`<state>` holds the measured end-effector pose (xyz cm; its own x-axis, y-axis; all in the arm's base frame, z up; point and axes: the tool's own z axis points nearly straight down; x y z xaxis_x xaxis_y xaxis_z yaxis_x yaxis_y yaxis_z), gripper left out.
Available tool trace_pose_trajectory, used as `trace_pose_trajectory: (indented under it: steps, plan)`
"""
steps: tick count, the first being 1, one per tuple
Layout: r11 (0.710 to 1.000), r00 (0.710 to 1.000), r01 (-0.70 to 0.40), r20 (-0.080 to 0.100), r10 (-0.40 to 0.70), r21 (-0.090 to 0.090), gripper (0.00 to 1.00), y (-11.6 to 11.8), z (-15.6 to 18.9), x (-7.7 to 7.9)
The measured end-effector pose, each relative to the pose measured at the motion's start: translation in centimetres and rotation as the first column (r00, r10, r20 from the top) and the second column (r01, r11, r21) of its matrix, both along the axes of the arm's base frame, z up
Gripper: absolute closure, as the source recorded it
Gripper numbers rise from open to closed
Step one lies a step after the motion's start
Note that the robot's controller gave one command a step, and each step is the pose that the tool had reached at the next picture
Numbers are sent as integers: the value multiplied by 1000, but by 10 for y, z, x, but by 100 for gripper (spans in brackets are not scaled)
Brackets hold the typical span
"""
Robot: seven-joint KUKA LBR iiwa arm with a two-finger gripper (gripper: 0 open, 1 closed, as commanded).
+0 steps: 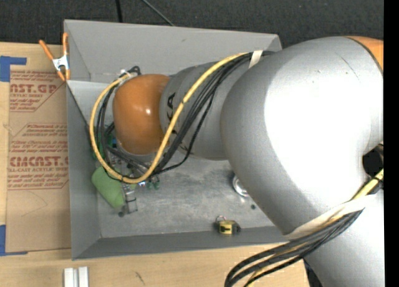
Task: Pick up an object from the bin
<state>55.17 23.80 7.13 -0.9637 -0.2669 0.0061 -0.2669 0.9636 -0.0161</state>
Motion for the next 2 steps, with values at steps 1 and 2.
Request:
trace_pose_trajectory:
  steps: [1,2]
  plan:
    - [1000,1000,9,5,-9,0,100,-5,0,2]
    - [999,999,33,12,-34,21,100,-7,159,1]
